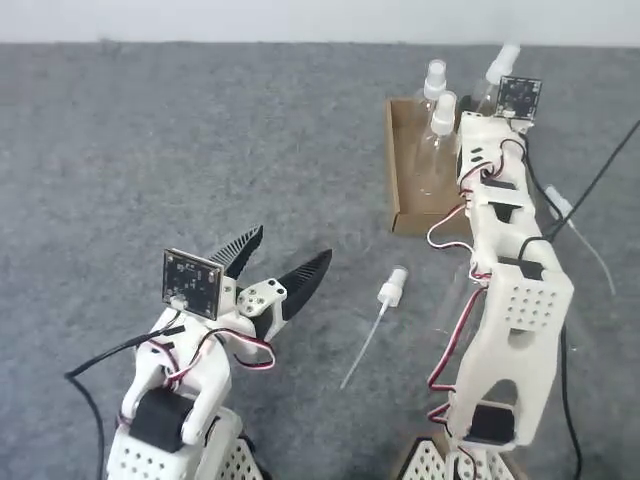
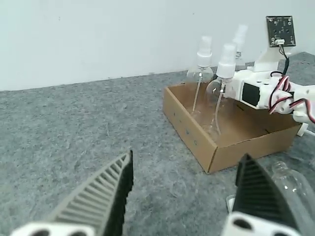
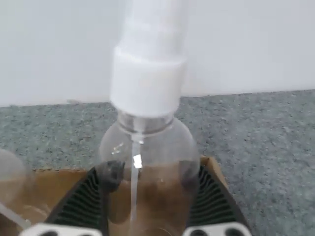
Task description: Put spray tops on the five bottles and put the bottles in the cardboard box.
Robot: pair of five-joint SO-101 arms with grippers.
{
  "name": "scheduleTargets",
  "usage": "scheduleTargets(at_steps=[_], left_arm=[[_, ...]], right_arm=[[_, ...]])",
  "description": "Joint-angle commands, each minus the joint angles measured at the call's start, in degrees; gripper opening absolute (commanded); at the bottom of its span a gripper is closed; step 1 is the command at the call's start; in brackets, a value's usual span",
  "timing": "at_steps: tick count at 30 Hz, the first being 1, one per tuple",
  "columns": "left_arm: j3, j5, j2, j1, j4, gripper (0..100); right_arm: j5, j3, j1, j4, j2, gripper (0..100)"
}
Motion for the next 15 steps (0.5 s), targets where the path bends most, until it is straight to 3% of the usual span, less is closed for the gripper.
scheduleTargets(at_steps=[1, 15], left_arm=[[-0.57, -0.53, -0.79, -0.35, 0.26, 31], [-0.57, -0.53, -0.79, -0.35, 0.26, 31]], right_arm=[[1.85, -3.16, 0.75, -3.03, -1.8, 1.1], [1.85, -2.99, 0.4, -3.12, -1.54, 1.1]])
